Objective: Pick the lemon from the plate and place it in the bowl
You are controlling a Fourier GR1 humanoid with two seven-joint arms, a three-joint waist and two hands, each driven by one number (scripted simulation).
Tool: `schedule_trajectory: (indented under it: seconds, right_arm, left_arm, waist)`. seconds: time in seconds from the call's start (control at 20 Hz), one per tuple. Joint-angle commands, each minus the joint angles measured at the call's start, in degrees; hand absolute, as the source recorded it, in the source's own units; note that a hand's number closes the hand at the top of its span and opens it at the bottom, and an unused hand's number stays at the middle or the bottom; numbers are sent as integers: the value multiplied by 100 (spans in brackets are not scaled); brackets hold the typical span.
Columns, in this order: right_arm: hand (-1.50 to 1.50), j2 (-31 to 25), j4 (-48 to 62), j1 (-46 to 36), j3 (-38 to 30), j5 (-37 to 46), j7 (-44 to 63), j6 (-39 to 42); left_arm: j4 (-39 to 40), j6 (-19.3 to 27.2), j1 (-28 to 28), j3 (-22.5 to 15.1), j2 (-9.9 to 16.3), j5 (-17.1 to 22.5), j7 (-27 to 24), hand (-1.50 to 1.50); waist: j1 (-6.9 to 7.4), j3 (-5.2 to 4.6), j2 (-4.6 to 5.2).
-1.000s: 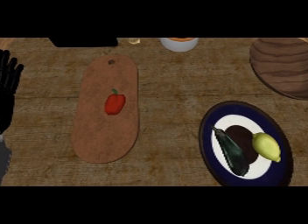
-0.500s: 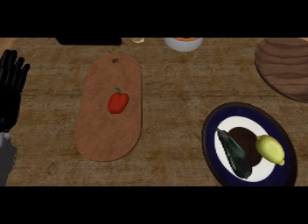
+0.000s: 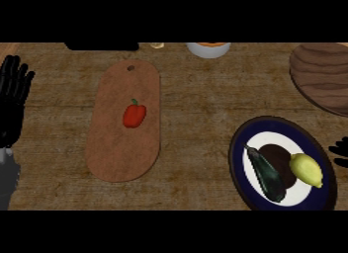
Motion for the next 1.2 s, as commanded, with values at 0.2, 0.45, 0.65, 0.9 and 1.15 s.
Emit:
schedule_trajectory:
  seconds: [0.2,0.45,0.65,0.9,1.15]
  right_arm:
    - [-150,737,1113,-755,401,861,-396,138]
    - [-150,1033,1725,-1623,401,849,-513,406]
    - [-150,1189,1892,-1415,528,1120,-931,53]
    - [-150,1627,1521,-1392,861,1339,-510,70]
    - [-150,1681,2299,-1654,782,1818,-810,-121]
  left_arm:
    - [-394,207,175,-91,-246,-262,171,0]
    - [-458,6,-133,105,-9,-39,602,0]
    - [-549,-203,96,237,61,27,573,0]
    - [-25,-32,247,58,-355,-389,-186,0]
    - [-501,-112,186,173,-250,-234,320,0]
  waist:
    - [-33,1,-14]
    - [-4,2,-12]
    - [-32,2,-15]
    - [-66,-2,-12]
    - [-37,1,-16]
